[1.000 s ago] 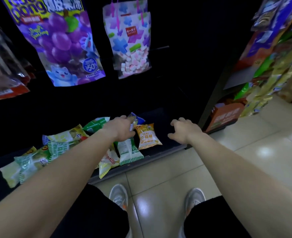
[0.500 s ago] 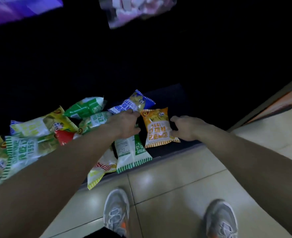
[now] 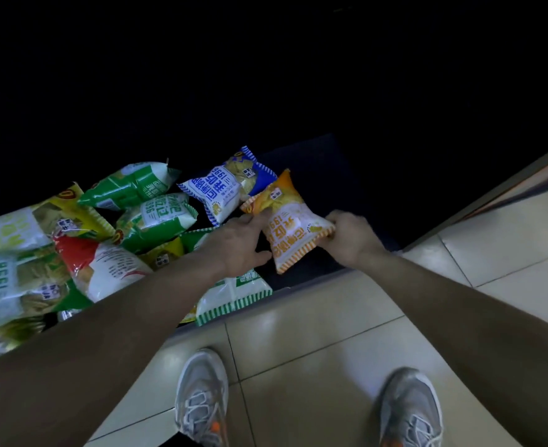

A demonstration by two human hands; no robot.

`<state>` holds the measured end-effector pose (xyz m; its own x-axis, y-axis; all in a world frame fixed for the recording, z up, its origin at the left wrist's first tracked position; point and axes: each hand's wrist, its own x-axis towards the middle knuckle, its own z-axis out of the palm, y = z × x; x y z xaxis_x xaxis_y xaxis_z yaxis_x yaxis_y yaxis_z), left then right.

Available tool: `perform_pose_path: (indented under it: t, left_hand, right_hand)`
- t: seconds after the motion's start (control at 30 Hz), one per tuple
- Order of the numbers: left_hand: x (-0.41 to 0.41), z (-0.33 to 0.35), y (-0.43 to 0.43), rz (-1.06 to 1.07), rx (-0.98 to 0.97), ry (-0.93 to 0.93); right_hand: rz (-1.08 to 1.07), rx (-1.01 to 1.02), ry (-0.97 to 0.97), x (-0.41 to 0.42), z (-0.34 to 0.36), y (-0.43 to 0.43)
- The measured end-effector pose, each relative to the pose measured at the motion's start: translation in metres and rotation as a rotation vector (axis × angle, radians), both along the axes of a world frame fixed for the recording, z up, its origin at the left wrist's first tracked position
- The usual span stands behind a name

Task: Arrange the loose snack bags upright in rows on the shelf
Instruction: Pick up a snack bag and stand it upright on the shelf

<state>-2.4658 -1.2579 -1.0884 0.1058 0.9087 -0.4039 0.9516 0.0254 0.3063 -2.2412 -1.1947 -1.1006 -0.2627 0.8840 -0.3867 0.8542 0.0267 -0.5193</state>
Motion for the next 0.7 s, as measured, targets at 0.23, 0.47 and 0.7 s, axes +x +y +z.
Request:
perform_pose_path:
  t: [0.23, 0.47, 0.7]
  left_hand:
    - [0.029, 0.004, 0.005, -0.096, -0.003, 0.044]
    - [0.045, 0.017, 0.025, 0.171, 0.459, -0.235]
    - [0.066, 0.031, 0.043, 0.175, 0.49, -0.467]
  right_hand:
    - [-0.211, 0.255, 0.269, 0.014, 0.03, 0.025]
    - [-0.084, 0.423, 0.386, 0.022, 0.065, 0.038]
    - [0.118, 0.398, 0.371, 0.016, 0.069, 0.036]
